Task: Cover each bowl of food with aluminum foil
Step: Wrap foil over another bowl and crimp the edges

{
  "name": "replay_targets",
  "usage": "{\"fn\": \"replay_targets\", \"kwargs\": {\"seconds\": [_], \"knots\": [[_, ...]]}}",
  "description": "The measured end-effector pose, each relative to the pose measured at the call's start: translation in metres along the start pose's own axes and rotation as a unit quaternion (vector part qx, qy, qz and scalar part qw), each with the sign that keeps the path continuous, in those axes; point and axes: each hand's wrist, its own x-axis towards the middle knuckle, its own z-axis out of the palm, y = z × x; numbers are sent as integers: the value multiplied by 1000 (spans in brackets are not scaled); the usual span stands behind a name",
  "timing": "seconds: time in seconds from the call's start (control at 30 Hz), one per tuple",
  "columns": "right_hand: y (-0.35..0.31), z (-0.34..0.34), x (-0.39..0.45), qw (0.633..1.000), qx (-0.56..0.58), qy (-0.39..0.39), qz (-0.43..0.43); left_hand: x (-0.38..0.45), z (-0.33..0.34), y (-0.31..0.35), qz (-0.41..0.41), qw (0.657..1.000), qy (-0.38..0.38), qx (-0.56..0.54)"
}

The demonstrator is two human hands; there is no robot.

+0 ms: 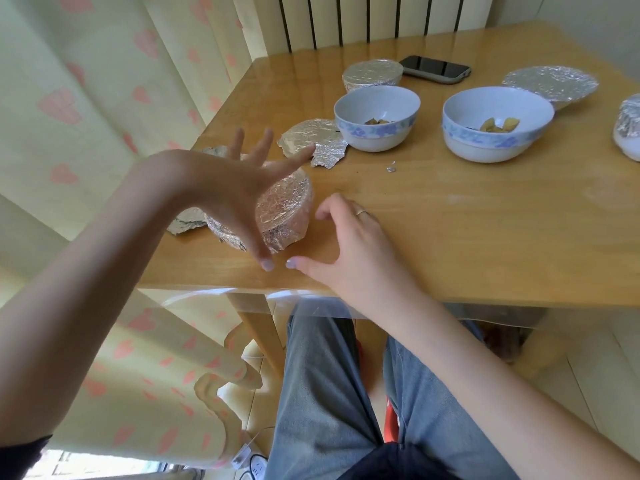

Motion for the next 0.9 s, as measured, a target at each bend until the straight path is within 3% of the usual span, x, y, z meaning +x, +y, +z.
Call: {"fn": "replay_targets", "kwargs": {"seconds": [0.23, 0.43, 0.63, 0.77, 0.9], "knots": [[1, 8, 15, 982, -117, 102, -110, 10, -2, -10, 153, 986, -14, -70], [6, 5, 20, 981, -90, 72, -156, 14, -1, -12, 163, 983, -5, -83], [8, -9, 32, 992, -22, -38, -122, 14, 0, -10, 160, 983, -5, -91], [6, -14, 44, 997, 20, -51, -49, 13, 0, -9, 151, 986, 1, -76], [7, -23, 59, 998, -36, -58, -8, 13, 2, -10, 149, 986, 13, -70]]}}
